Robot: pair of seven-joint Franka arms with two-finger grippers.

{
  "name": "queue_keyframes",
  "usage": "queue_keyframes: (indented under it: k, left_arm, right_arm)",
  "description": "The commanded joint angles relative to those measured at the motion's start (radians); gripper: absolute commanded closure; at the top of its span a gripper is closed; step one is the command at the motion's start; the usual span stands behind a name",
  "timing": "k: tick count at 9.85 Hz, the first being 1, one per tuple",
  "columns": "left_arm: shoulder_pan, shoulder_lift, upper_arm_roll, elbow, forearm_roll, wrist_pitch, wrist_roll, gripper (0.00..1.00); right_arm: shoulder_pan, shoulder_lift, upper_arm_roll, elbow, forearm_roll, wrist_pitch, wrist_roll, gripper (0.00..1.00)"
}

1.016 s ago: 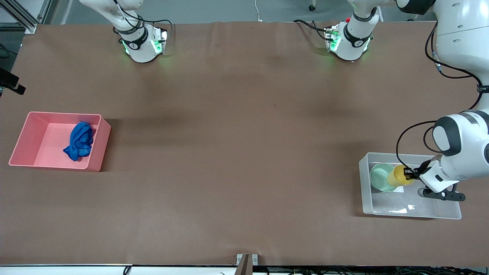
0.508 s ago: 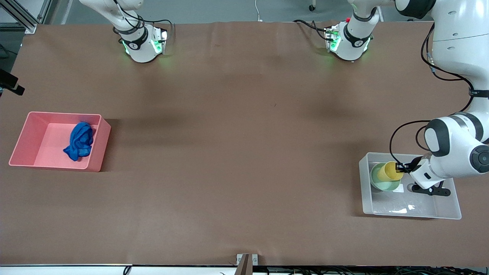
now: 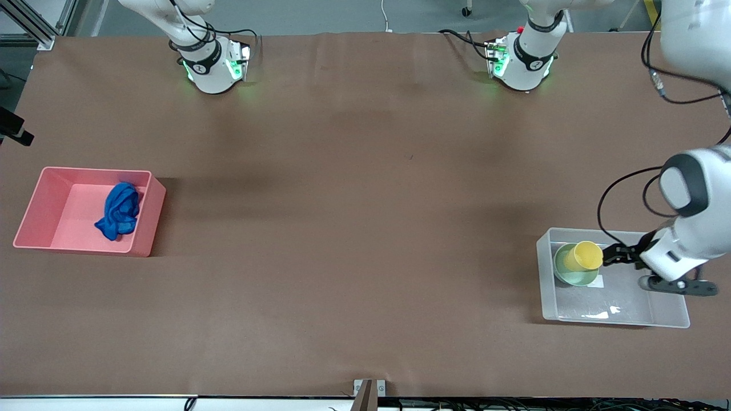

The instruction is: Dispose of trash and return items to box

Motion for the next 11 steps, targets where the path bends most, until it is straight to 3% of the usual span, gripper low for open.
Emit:
queue_keyframes:
  k: [1, 4, 5, 7, 11]
  left_arm:
    - [-0.001, -0.202, -0.021, -0.137, 0.007, -0.056, -0.074, 0.00]
    - [0.006, -0.451, -0.093, -0.291, 0.072, -0.082, -0.159, 0.00]
    - [0.009, -0.474, -0.104, -0.261, 0.076, -0.159, -0.158, 0.00]
    - [0.013, -0.461, -0.130, -0.085, 0.077, -0.381, -0.178, 0.00]
    - [0.014, -0.369, -0.130, 0.148, 0.086, -0.581, -0.181, 0.00]
  right_arm:
    - [-0.002, 0.002, 0.003, 0.008, -0.001, -0.007, -0.005, 0.00]
    - [-0.002, 0.002, 0.003, 0.008, -0.001, -0.009, -0.005, 0.00]
    - [-0.002, 0.002, 0.003, 0.008, -0.001, -0.009, -0.005, 0.00]
    - [-0.004, 0.002, 0.003, 0.008, -0.001, -0.019, -0.005, 0.00]
    - [-0.005, 0.002, 0.003, 0.008, -0.001, -0.019, -0.014, 0.00]
